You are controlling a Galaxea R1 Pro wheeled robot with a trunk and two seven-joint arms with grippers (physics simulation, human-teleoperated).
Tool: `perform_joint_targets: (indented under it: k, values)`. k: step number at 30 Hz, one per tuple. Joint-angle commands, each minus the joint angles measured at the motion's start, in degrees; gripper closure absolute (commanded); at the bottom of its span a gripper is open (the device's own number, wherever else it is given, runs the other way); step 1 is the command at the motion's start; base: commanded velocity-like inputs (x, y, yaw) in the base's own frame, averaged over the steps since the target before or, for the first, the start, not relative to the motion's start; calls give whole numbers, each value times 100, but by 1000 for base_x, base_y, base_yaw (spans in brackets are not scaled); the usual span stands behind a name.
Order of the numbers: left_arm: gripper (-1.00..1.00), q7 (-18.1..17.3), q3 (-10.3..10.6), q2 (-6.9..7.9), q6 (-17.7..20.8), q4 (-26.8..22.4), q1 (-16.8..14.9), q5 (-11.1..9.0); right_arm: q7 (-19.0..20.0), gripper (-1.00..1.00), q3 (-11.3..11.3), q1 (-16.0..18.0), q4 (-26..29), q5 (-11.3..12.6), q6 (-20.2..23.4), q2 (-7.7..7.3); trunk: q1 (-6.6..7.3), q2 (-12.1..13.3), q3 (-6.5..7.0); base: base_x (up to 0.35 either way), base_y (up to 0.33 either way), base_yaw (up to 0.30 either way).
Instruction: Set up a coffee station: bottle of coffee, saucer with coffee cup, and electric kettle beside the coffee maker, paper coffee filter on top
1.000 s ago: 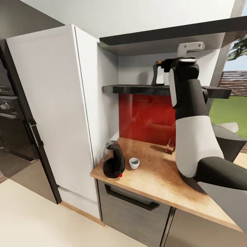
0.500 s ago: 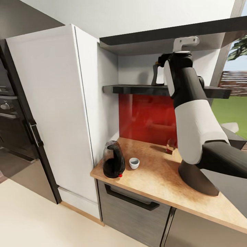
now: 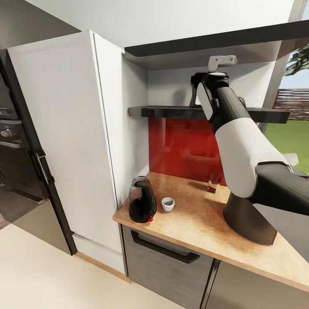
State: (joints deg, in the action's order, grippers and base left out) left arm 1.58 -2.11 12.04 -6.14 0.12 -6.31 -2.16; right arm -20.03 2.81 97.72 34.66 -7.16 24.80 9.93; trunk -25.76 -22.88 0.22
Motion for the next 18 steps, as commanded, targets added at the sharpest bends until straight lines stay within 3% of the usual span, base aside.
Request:
perform_joint_targets:
  k: [1, 11, 18]
  values:
    - [-100, 3, -17, 0, -19, 6, -2, -22, 13, -100, 26, 3, -39, -60, 0, 7, -2, -4, -2, 0, 0, 0]
    - [-100, 3, -17, 0, -16, 12, 65, -22, 8, -100, 26, 15, -357, -58, -561, 7, -2, -4, -2, 0, 0, 0]
    - [-100, 3, -17, 27, 0, 10, 185, -13, 8, -100, 48, 17, -327, -61, -633, 7, -2, -4, -2, 9, 7, 0]
